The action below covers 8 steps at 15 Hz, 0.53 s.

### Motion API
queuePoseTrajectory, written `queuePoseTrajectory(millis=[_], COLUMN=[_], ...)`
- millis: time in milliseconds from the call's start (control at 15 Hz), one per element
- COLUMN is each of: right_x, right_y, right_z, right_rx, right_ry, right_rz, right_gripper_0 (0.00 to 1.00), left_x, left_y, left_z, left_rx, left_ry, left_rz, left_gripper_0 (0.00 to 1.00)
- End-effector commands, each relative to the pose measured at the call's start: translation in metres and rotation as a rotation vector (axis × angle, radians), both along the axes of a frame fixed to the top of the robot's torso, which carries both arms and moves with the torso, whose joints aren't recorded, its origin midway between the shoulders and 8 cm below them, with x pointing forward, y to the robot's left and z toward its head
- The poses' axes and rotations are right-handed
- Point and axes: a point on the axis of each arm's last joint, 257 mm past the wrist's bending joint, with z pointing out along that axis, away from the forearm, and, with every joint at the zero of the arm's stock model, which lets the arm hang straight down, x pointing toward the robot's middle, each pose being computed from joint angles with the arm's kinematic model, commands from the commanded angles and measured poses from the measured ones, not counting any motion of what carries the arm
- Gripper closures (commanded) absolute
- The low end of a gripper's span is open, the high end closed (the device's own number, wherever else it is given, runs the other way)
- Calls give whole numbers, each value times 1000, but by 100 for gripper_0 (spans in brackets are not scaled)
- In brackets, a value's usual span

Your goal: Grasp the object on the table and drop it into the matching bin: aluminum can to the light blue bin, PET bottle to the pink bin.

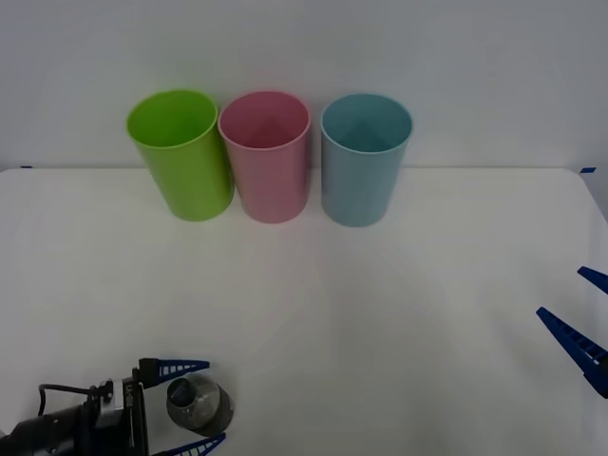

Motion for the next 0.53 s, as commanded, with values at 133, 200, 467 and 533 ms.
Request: queuePoseTrajectory(millis=[133,200,467,533], right_x=[0,0,0,0], right_y=[0,0,0,0], right_z=[0,0,0,0], right_rx=[0,0,0,0], right_ry=[0,0,0,0], right_rz=[0,0,0,0], right_gripper_0=[0,0,0,0], left_x=[0,0,0,-1], left_y=[-3,-4,-4,-4], left_z=[-1,-1,-1,-1], left_rx=[-1,-2,2,2], left_ry=[-3,-1,-12,-14], left_rz=[-4,-4,-5,-5], left_gripper_0=[0,0,100,100])
